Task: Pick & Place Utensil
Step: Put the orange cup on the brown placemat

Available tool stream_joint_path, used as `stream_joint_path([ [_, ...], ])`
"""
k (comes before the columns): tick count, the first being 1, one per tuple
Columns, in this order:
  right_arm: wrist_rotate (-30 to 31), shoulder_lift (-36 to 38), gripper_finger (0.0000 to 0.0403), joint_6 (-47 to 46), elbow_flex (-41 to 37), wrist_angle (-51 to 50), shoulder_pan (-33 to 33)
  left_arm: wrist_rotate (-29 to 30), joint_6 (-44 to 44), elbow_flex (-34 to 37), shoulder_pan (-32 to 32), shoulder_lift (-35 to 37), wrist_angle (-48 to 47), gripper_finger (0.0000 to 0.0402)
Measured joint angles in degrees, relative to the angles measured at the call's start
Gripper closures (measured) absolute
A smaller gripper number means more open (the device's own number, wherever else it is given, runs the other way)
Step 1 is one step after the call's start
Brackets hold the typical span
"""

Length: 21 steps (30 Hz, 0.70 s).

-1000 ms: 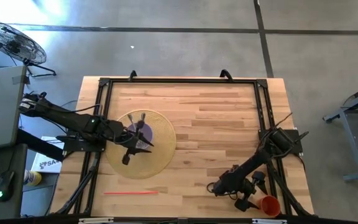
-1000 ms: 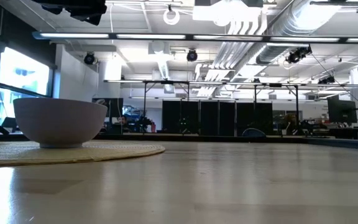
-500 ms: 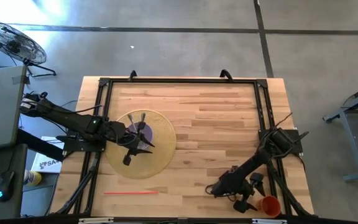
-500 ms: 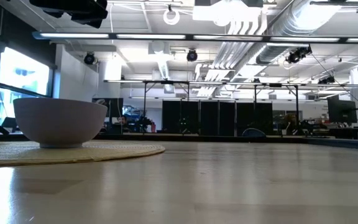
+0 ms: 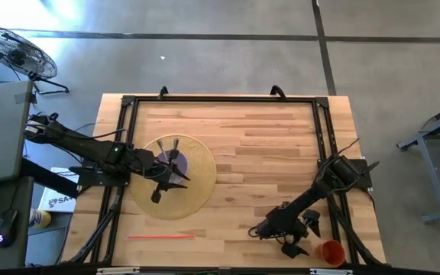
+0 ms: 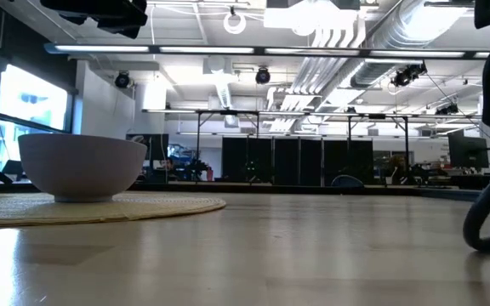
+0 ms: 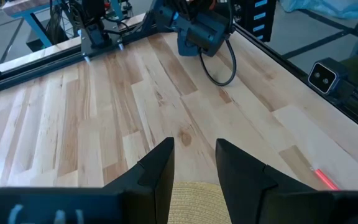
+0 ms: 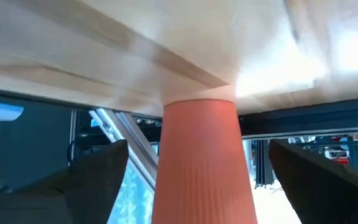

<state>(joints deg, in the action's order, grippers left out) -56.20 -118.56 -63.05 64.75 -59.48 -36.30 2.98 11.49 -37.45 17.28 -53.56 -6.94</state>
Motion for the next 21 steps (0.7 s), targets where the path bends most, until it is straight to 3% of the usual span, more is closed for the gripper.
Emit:
stream_joint_path([
  [3, 0.11, 0.0, 0.0006, 0.04, 0.0, -0.06, -0.02, 0.0, -0.01, 0.0, 0.0, 0.0, -0.02, 0.0286],
  [21, -4.28, 0.0, 0.0004, 4.45, -3.88, 1.08, -3.34, 0.02, -0.03, 0.0, 0.0, 0.0, -0.06, 0.0286],
])
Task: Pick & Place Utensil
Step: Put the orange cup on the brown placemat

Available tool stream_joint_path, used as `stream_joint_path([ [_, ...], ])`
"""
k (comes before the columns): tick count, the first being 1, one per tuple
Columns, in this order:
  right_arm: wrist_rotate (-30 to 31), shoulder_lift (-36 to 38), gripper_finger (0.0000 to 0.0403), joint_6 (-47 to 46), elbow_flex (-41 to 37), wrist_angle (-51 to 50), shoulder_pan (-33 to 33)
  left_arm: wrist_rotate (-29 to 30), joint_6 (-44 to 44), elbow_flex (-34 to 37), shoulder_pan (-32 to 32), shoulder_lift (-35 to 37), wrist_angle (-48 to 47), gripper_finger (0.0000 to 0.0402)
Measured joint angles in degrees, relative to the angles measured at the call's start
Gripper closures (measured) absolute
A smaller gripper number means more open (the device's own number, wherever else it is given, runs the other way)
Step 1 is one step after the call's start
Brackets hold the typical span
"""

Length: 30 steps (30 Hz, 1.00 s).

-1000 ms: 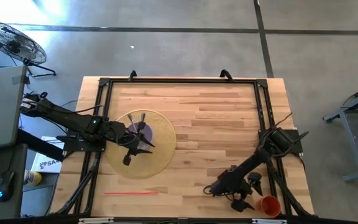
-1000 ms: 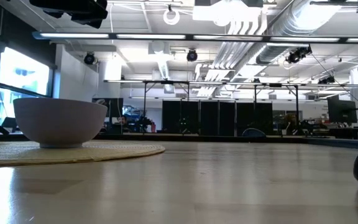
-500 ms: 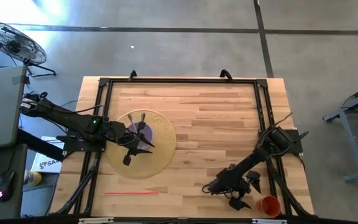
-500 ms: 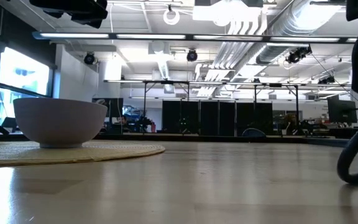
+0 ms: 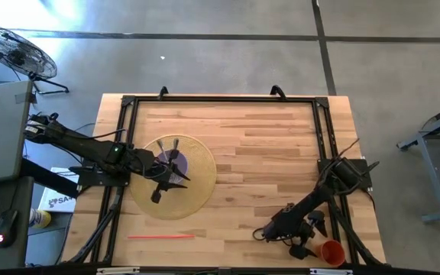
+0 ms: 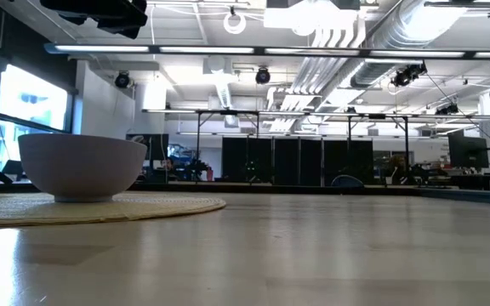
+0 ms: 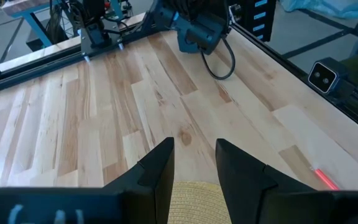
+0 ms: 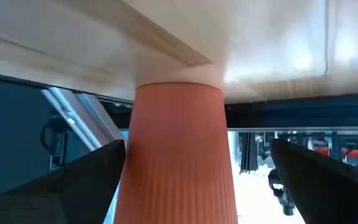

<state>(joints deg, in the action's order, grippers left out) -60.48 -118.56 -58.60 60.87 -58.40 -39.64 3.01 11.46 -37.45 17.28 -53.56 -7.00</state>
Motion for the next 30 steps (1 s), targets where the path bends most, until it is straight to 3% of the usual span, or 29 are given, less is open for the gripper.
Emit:
stream_joint_path([
  [20, -1.19, 0.0, 0.0011, 1.22, -0.21, 1.52, -4.35, 0.0, -0.79, 0.04, 0.0, 0.0, -0.55, 0.0286],
  [30, -2.62, 0.0, 0.0037, 2.09, -0.19, 1.74, -8.64, 0.0, -0.98, 0.04, 0.0, 0.0, -0.46, 0.0286],
])
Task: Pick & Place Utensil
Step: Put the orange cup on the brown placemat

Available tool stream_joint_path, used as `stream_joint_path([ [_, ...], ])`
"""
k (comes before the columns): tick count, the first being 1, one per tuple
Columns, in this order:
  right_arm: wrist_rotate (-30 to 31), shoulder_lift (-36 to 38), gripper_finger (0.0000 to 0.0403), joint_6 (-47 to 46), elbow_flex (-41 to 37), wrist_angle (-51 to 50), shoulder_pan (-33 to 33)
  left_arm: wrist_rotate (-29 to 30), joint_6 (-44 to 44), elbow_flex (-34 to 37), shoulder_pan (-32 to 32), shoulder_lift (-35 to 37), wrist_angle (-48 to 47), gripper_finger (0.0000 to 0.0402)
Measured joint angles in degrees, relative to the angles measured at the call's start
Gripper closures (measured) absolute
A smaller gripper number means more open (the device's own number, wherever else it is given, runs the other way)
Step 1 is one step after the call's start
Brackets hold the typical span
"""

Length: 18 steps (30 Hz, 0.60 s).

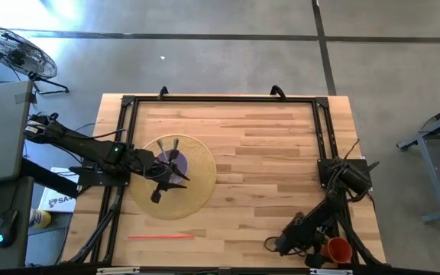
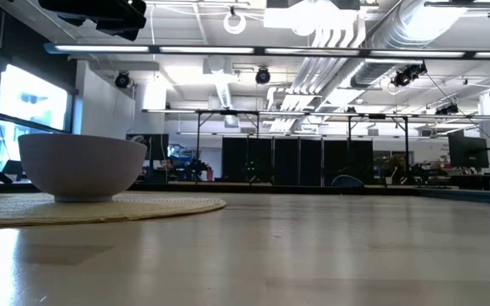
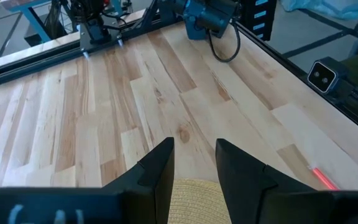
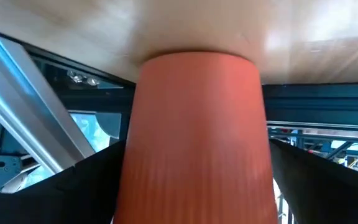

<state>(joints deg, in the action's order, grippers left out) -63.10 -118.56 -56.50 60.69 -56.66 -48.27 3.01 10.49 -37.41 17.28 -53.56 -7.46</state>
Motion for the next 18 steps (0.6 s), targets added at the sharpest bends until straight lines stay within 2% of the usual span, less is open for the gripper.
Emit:
stream_joint_path([
  [7, -0.77, 0.0, 0.0093, -0.29, 0.0, 0.02, 1.65, 0.0, -0.27, 0.0, 0.0, 0.0, 0.0, 0.0286],
  [11, -4.11, 0.0, 0.0121, -3.09, 0.02, 0.04, 3.84, 0.01, -0.27, 0.0, 0.0, 0.0, -0.03, 0.0286],
  [15, -5.7, 0.0, 0.0124, -5.03, 0.04, -0.46, 7.35, 0.02, -0.27, 0.0, 0.0, 0.0, -0.04, 0.0286],
  [18, -3.01, 0.0, 0.0122, -3.97, 0.04, -2.14, 11.09, 0.0, -0.27, 0.0, 0.0, 0.0, -0.04, 0.0286],
])
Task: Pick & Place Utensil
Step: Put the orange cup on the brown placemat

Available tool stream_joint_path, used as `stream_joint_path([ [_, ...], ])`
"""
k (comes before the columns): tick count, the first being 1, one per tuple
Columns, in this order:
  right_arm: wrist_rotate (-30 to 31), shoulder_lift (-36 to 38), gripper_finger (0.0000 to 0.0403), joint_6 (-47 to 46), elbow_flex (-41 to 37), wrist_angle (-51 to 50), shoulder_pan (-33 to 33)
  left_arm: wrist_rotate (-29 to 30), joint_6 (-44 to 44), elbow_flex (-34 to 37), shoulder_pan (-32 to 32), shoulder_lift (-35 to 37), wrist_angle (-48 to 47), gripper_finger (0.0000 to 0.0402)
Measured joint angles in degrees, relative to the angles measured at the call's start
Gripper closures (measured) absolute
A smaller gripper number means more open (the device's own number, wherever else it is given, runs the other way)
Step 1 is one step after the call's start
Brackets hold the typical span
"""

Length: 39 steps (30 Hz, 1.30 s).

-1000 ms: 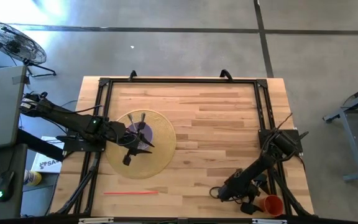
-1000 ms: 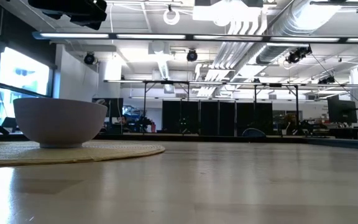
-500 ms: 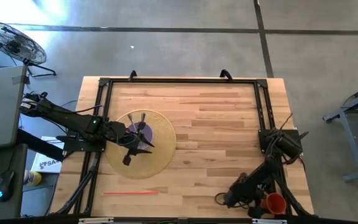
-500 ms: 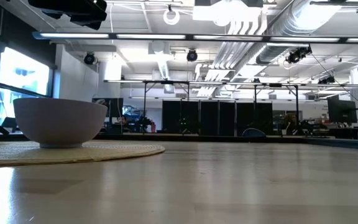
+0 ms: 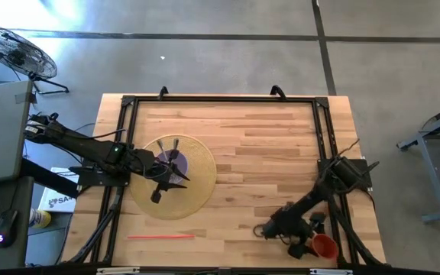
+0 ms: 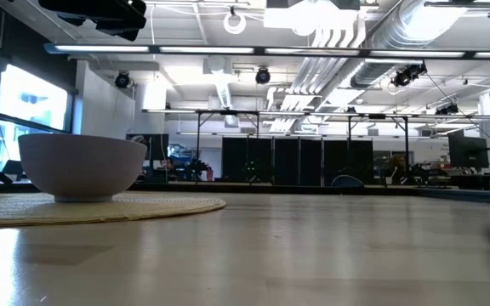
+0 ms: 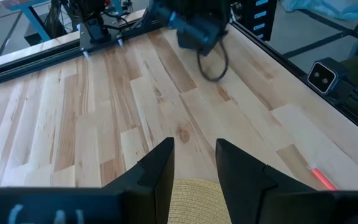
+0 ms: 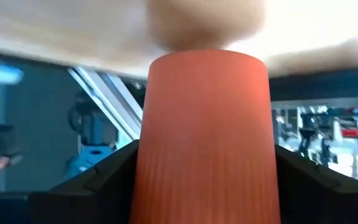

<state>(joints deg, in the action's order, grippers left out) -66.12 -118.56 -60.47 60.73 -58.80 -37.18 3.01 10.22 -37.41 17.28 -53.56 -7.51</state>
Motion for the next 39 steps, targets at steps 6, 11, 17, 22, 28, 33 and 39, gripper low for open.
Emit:
stream_joint_path([
  [6, 5.96, 0.0, 0.0122, 6.71, 0.0, -7.08, 10.79, 0.02, 0.0, 0.0, 0.0, 0.0, 0.0, 0.0286],
  [11, 11.07, 0.02, 0.0122, 15.46, -0.04, -12.42, 21.4, 0.01, 0.0, 0.0, 0.0, 0.0, -0.01, 0.0286],
  [17, 17.25, 0.02, 0.0122, 22.68, -0.02, -16.37, 33.18, 0.02, -0.01, 0.0, 0.0, 0.0, -0.23, 0.0286],
  [22, 20.1, 0.04, 0.0122, 24.86, -0.04, -17.88, 40.31, 0.02, 0.0, 0.0, 0.0, 0.0, -0.4, 0.0286],
  [28, 20.71, 0.04, 0.0121, 27.48, 2.01, -18.65, 45.91, 0.01, 0.0, 0.0, 0.0, 0.0, -0.37, 0.0286],
  [33, 21.82, 0.04, 0.0118, 28.54, 6.74, -17.81, 49.87, 0.0, 0.0, 0.0, 0.0, 0.0, -0.37, 0.0286],
  [39, 22.85, 0.04, 0.0107, 23.45, 9.34, -15.61, 51.92, 0.02, 0.0, 0.0, 0.0, 0.0, -0.39, 0.0286],
])
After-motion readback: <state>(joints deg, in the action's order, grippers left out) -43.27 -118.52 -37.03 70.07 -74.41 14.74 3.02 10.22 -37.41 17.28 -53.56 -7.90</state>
